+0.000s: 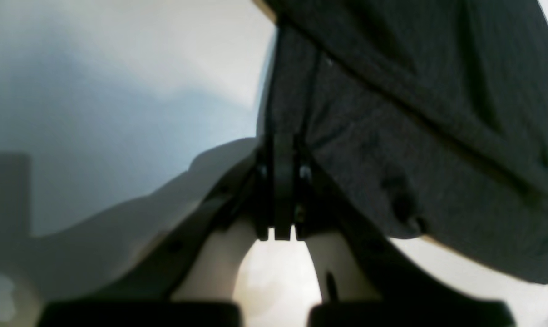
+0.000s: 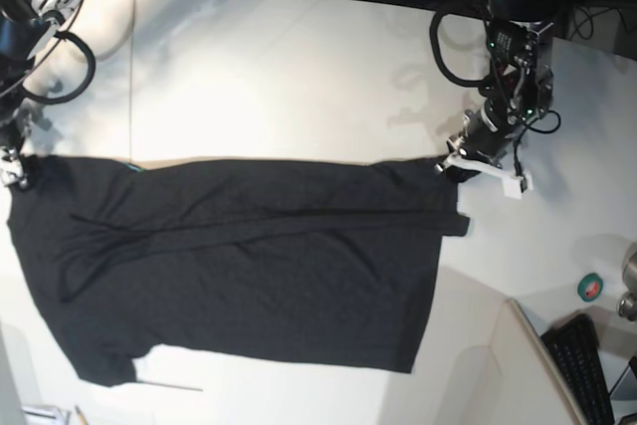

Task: Layout the t-shirt on the table in an organized manner, then fold the t-shirt properly
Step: 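Grasp the shirt edge with both grippers and pull it away from the hem, then hold the shirt edge with both grippers, keeping it stretched flat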

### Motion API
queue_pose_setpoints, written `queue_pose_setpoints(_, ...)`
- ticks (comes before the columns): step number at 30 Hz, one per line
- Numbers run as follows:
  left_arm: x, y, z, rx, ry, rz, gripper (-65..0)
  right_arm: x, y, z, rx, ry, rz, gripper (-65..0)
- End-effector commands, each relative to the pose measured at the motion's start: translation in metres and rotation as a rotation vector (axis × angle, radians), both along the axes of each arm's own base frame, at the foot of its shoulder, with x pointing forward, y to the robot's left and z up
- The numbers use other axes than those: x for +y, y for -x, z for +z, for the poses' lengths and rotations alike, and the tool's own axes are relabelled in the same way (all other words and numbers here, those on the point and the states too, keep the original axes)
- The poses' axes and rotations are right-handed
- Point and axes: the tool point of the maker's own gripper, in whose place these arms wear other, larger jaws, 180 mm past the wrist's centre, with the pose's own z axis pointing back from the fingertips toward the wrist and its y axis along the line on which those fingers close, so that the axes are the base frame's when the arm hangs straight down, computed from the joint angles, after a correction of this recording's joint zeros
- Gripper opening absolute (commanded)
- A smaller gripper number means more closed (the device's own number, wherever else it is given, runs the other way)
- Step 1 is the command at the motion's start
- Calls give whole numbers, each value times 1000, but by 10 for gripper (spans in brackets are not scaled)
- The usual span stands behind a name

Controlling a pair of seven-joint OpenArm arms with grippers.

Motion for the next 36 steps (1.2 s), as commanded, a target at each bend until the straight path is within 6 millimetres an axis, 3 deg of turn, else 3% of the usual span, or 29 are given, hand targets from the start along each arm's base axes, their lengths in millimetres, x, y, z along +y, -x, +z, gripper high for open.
queue_pose_setpoints(1,15,4,0,41,-36,-2,-650,-7,-1,2,20,-2,10,-216)
queue_pose_setpoints(3,23,5,1,65,-48,-15,-650,-8,-1,-3,34,-20,5,-282)
queue_pose_setpoints(8,47,6,8,73,-97,-19,-650,-23,-3,2,37,-12,-4,-650)
queue_pose_setpoints(12,46,8,22,36,-125,-49,-650,-40,-2,18,48,24,27,-650)
queue_pose_setpoints(19,53,31,37,21,-189,-103,-650,-42,34,44,134,115,159,-650)
queue_pose_setpoints(30,63,115,14,162,-223,-135,-650,9,114,46,233,182,255,-650)
queue_pose_setpoints(36,86,141,22,183,-250,-77,-650,28,147,39,279,168,263,-650)
